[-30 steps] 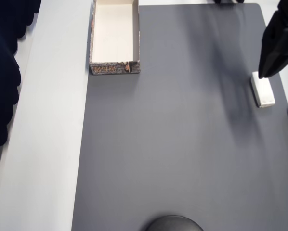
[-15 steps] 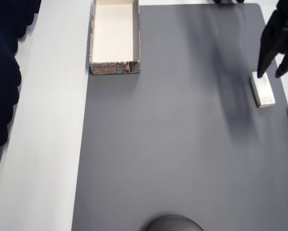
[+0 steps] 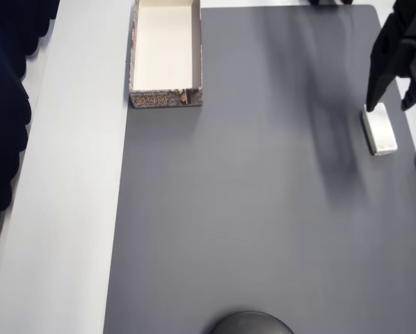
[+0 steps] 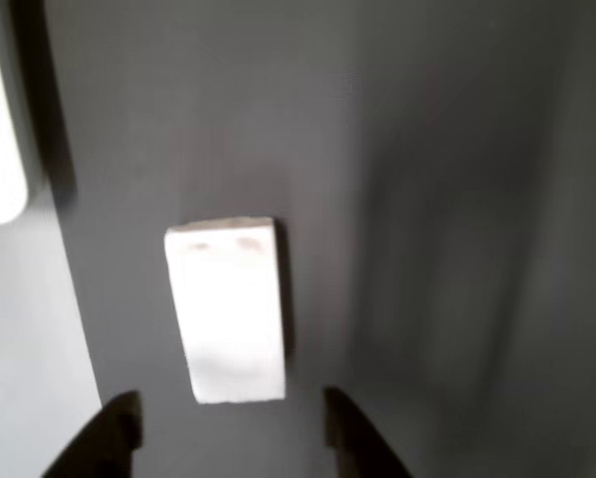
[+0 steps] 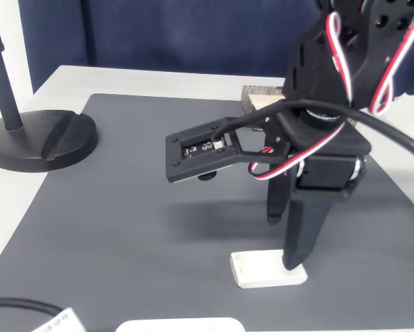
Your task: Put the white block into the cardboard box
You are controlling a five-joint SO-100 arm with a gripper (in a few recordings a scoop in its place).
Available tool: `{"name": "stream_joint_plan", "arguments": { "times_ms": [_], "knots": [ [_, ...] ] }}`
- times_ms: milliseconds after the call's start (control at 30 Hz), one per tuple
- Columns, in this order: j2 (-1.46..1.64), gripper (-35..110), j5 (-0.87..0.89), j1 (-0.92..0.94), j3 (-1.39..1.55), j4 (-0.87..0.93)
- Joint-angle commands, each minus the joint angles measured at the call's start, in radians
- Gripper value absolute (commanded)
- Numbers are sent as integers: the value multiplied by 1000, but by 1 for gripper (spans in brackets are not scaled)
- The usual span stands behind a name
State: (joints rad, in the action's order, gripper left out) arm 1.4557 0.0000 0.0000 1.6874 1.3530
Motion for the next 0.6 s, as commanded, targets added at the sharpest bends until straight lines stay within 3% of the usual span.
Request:
{"name": "stream_joint_plan", "arguments": {
  "times_ms": [0, 567],
  "knots": [
    [-2, 28, 17, 6, -83, -3],
    [-97, 28, 25, -12, -129, -15]
  ]
}}
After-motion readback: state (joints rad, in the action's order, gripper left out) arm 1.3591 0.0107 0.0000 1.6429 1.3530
